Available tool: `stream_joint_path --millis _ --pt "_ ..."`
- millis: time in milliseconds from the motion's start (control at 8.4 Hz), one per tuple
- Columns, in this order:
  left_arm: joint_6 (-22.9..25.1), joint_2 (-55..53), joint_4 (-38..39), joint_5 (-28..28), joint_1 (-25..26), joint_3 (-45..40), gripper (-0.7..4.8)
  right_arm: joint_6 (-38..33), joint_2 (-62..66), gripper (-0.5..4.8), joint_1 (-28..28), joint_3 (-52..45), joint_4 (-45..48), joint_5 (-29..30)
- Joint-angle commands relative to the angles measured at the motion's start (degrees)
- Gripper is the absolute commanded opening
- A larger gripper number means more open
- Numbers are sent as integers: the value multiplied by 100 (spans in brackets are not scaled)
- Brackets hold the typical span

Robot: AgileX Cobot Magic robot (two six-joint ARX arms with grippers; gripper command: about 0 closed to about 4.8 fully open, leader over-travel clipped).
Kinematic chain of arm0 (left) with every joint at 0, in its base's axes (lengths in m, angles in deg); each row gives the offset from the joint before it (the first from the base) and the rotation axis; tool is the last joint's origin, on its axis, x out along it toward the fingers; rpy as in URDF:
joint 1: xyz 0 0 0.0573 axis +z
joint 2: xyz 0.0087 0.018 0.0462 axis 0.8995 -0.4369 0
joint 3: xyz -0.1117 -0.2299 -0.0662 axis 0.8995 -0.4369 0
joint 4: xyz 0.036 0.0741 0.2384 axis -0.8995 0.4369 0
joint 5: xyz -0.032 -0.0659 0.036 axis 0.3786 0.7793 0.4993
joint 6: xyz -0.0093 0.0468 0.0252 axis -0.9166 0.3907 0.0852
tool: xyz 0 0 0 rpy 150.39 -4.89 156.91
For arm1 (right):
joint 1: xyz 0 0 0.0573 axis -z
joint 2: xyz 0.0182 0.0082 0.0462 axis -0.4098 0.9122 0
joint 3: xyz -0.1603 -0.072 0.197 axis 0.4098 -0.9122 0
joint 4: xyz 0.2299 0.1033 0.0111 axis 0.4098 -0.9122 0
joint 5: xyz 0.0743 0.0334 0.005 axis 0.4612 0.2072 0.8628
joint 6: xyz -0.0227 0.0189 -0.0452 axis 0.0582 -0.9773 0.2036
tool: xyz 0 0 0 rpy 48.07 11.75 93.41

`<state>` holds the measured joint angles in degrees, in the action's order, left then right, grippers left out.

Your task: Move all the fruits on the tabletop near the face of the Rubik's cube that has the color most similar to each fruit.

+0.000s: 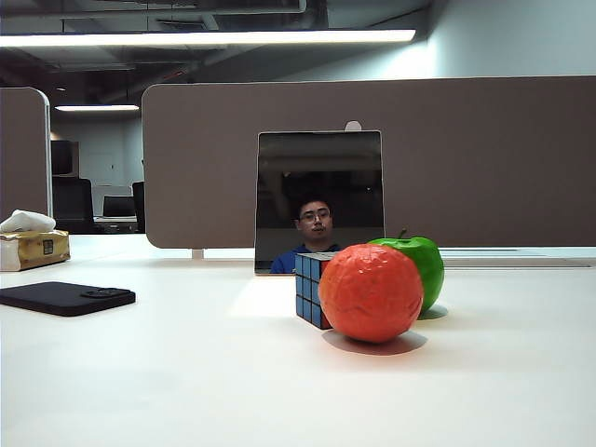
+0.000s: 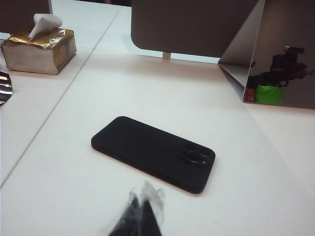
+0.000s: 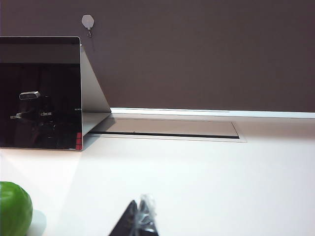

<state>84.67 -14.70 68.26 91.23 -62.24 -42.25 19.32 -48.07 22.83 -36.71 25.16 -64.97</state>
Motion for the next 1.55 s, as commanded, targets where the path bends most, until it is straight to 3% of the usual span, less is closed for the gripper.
stream_joint_path --millis 119,953,1072,1548 --pt "562 -2 -754 131 -2 24 -5 15 -7 -1 -2 0 59 -7" --pt "789 -2 -815 66 -26 35 -5 15 -7 -1 -9 0 61 37" --pt "789 -2 -817 -358 -409 37 -5 15 -7 -1 -9 0 59 37" --pt "782 -2 -848 -1071 -898 33 -5 15 -7 -1 -9 0 61 37"
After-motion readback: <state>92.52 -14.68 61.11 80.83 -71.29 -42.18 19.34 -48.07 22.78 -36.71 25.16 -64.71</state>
